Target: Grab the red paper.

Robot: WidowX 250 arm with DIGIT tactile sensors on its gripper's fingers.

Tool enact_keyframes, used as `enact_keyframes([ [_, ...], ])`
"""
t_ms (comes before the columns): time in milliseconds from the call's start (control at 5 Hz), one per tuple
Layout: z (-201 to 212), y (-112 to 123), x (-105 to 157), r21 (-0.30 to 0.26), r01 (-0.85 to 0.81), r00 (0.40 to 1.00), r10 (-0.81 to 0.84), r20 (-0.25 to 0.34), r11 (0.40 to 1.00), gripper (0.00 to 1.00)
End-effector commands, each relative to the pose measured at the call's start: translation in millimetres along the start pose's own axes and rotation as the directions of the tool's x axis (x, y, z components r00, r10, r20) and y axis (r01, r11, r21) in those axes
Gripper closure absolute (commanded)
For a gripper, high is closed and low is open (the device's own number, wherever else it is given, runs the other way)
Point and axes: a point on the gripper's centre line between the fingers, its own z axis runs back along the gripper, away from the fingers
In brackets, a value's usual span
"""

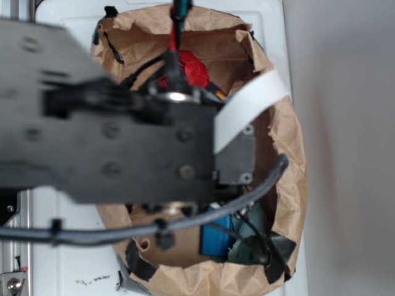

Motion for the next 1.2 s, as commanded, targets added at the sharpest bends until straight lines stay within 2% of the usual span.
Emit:
enact_keyframes([
  [0, -10.6, 43.5, 21.2, 0.039, -0.127, 0.991, 0.125, 0.042, 0.991, 0.0],
  [400, -23.3, 82.8, 10.8, 0.092, -0.12, 0.99, 0.112, 0.088, 0.989, 0.0],
  [1000, -25.6, 89.6, 11.3, 0.096, -0.118, 0.991, 0.11, 0.082, 0.988, 0.0],
])
